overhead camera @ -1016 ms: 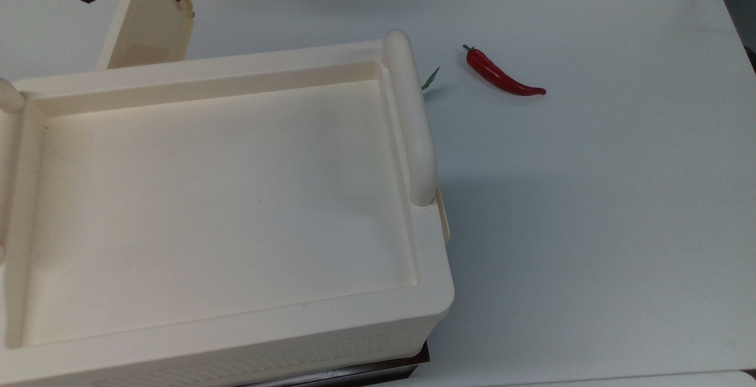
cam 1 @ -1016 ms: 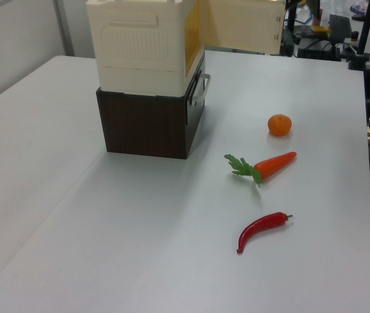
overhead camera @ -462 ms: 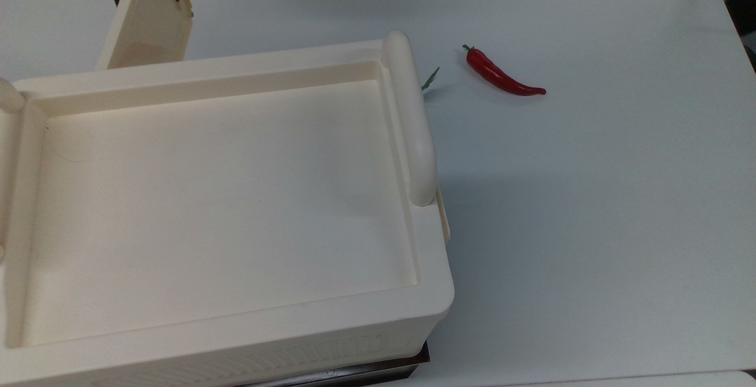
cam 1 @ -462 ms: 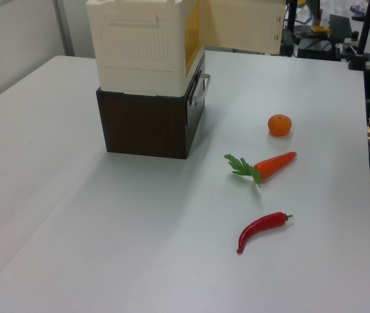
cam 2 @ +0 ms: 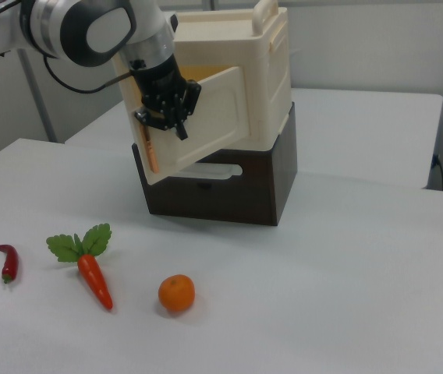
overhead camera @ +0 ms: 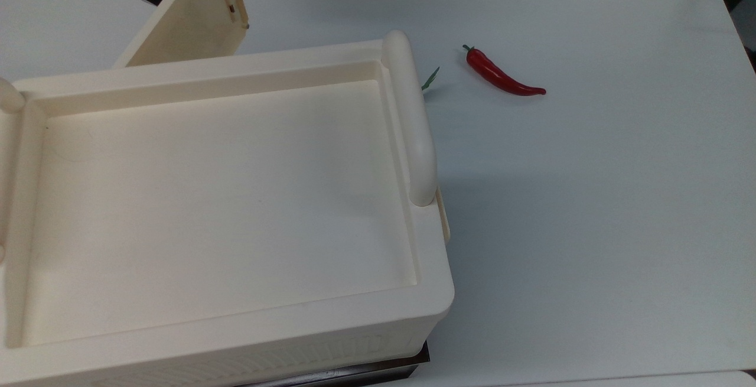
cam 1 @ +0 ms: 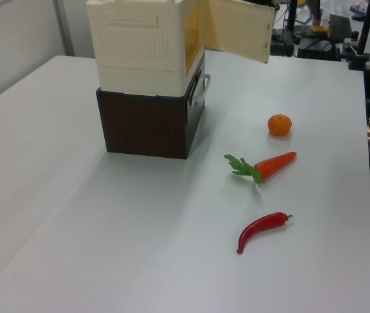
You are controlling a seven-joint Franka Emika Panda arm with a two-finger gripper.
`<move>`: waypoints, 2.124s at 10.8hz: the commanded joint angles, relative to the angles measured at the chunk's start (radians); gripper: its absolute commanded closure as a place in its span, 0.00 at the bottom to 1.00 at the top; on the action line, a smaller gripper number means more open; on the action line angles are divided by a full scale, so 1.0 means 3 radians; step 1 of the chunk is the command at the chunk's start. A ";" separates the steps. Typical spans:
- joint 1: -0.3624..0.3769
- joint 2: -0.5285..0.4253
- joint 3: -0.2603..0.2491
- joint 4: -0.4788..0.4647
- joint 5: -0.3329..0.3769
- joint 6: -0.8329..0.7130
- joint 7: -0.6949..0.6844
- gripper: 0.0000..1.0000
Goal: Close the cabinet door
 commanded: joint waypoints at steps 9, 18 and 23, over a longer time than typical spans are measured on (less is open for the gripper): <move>0.0247 0.0345 0.0357 0.0063 0.0105 0.1062 0.2726 1.00; -0.0166 0.0059 0.0703 0.0043 0.0064 -0.0141 0.2982 1.00; -0.0392 -0.0100 0.0888 0.0002 -0.0068 -0.1167 0.4569 0.85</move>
